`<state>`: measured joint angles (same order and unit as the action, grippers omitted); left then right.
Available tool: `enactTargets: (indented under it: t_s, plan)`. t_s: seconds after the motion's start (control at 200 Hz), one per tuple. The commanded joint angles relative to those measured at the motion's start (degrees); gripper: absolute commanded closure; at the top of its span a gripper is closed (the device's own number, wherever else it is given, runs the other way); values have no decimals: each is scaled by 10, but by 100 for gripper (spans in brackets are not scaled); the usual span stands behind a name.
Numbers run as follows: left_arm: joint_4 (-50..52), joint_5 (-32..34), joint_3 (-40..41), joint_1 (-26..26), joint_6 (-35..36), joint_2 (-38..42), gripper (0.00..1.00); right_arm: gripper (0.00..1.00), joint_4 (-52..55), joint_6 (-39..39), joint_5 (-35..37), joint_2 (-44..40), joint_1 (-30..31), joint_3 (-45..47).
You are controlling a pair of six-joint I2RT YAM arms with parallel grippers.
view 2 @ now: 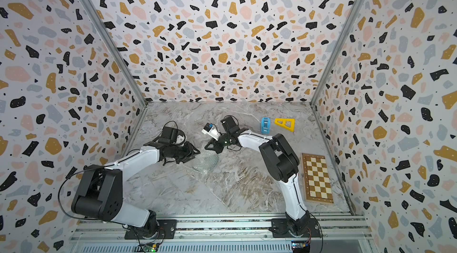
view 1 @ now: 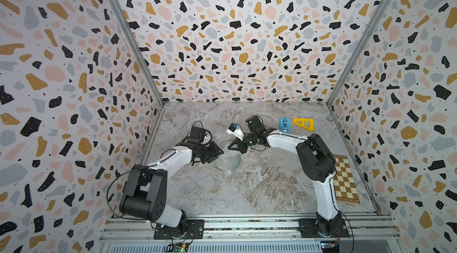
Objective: Wrap dinner plates in bubble wrap
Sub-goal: Wrap the plate in the bubble wrap.
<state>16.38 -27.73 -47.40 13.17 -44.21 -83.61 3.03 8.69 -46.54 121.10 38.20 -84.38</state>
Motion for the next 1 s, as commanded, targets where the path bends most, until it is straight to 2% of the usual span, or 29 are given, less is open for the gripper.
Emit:
enactTargets:
  t_s: [0.0, 0.06, 0.125, 0.516, 0.906, 0.996]
  plan:
    - [23, 26, 22, -4, 0, 18, 68, 100, -12, -17, 10, -15, -2, 1]
    - [29, 24, 31, -5, 5, 9, 82, 100, -14, -21, 9, -14, -2, 0]
    - [22, 19, 42, -5, 8, -2, 87, 100, -15, -24, 8, -15, -1, -1]
    - [-78, -26, 64, 7, -19, -68, 80, 100, -27, -49, 7, -43, 23, 15]
    - [-108, -43, 72, 7, -30, -83, 80, 100, -104, -94, 64, -88, 58, 110]
    - [-112, -46, 73, 8, -30, -82, 80, 100, -140, -119, 101, -98, 65, 128]
